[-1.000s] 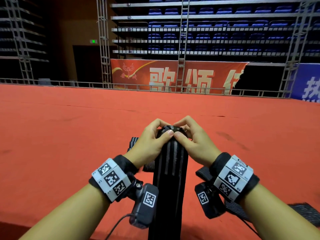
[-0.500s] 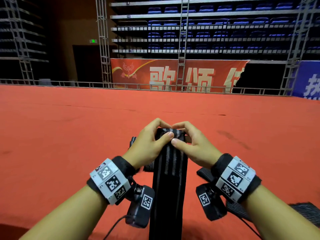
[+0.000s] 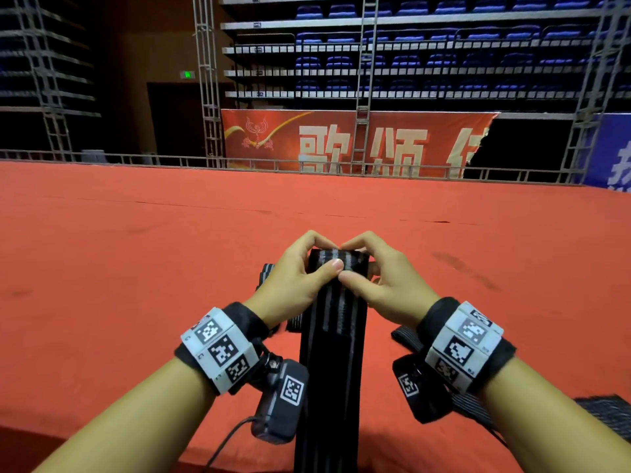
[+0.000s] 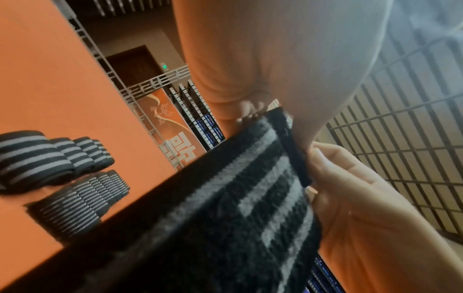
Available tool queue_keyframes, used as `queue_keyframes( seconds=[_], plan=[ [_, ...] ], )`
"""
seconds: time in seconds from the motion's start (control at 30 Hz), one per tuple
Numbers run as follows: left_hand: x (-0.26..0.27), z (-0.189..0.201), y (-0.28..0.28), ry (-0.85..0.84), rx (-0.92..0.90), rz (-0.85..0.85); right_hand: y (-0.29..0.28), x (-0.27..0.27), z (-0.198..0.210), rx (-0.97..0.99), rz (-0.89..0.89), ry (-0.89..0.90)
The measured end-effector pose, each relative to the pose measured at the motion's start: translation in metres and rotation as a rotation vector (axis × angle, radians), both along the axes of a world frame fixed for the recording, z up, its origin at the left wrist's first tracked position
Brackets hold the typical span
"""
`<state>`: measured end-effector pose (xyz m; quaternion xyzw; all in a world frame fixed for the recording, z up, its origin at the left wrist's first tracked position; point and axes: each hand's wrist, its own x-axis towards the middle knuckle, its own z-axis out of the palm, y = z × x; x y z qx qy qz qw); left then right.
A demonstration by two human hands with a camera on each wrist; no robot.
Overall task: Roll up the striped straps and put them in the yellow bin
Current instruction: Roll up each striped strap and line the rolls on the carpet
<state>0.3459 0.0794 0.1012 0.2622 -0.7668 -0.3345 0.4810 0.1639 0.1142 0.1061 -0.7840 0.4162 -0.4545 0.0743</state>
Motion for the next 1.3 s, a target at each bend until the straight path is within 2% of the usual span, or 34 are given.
queue_keyframes(
  seconds=[0.07,0.23,0.4,0.47,0.57,0.63,0.77,0.9,1.1,1.3],
  plan=[
    [-0.002,-0.004,0.002,0.011,0.014,0.009,-0.001,0.0,0.001,0.054,0.013,-0.07],
    [-0.004,-0.005,0.004,0.021,0.25,-0.001,-0.001,0.004,-0.004,-0.159,-0.048,0.146],
    [-0.004,-0.007,0.004,0.04,0.212,-0.04,-0.002,0.003,-0.014,-0.14,-0.06,0.152],
    [-0.005,-0.01,0.006,0.045,0.152,-0.041,-0.001,0.002,-0.012,-0.007,-0.043,0.044],
    [-0.005,-0.014,0.006,0.032,0.023,-0.003,0.001,0.004,-0.004,0.388,0.052,-0.304],
    [-0.005,-0.017,0.006,0.005,-0.015,-0.007,-0.003,0.003,-0.005,0.521,0.067,-0.359],
    [-0.006,-0.019,0.01,0.051,0.116,-0.024,-0.006,0.001,-0.013,0.372,0.142,-0.377],
    [-0.009,-0.015,0.011,0.095,0.187,-0.049,-0.002,0.004,-0.015,0.217,0.109,-0.347],
    [-0.018,-0.014,0.015,0.174,0.283,-0.053,-0.001,0.012,-0.019,0.29,0.096,-0.428],
    [-0.013,-0.011,0.012,0.153,0.26,0.004,-0.002,0.013,-0.027,0.172,0.087,-0.549]
  ],
)
